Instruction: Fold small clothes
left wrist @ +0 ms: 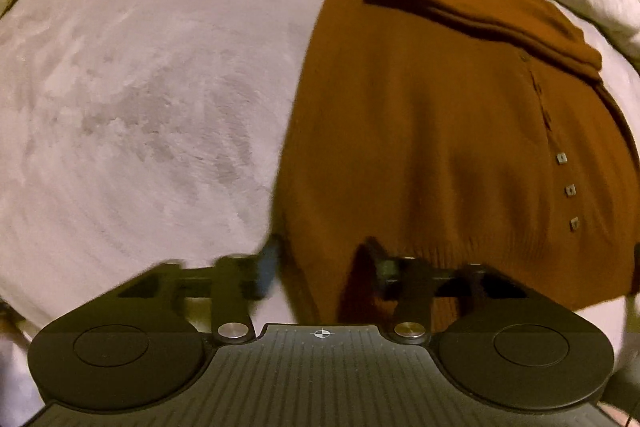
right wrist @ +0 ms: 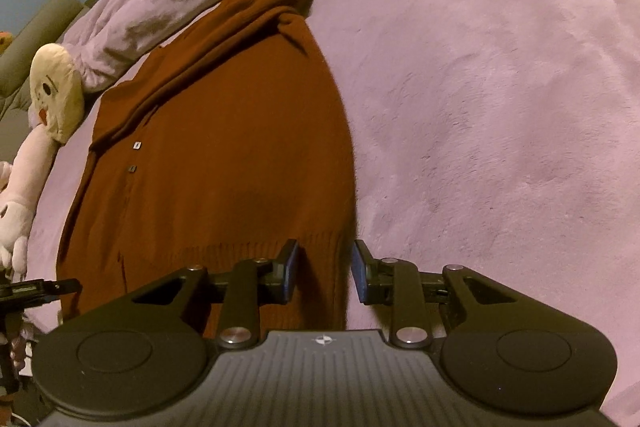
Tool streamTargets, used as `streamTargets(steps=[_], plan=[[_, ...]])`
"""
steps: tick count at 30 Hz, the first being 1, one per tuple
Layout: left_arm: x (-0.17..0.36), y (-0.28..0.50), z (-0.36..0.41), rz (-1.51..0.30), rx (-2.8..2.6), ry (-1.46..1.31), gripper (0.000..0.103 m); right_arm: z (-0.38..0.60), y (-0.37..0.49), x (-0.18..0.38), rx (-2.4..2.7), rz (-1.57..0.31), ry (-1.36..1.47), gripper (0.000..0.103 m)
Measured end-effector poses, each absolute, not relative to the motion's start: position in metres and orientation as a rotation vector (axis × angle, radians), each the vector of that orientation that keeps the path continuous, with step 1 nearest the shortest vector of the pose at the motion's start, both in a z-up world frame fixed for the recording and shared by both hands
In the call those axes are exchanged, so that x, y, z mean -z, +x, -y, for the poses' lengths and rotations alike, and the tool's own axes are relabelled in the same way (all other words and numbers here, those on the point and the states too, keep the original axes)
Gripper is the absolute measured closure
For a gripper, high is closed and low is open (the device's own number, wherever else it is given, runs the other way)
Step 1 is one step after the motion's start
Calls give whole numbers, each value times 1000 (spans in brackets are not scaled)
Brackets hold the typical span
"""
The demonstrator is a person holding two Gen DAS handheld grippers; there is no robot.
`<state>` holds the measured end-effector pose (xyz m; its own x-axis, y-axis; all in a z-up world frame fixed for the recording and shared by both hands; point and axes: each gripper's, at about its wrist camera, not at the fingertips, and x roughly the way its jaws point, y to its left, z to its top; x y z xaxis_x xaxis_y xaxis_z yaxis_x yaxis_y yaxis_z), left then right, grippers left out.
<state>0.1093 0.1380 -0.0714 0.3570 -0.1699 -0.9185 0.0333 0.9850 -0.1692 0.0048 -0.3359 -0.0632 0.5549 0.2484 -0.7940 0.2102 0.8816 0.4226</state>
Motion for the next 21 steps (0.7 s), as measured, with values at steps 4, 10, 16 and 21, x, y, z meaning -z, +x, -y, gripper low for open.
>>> streamTargets(steps=[4, 10, 16, 21], plan=[[70, 114, -143, -1244, 198, -187, 93, 334, 7, 65, -51, -1034, 519, 92], [50, 128, -141, -1220, 296, -272, 95, 332, 13, 57, -95, -1031, 539, 98], [-1, 170, -150, -1035, 274, -376, 95, 335, 40, 26, -152, -866, 631, 98], [-16, 213, -159, -914, 137, -451, 95, 331, 84, 1, -120, -721, 618, 98]])
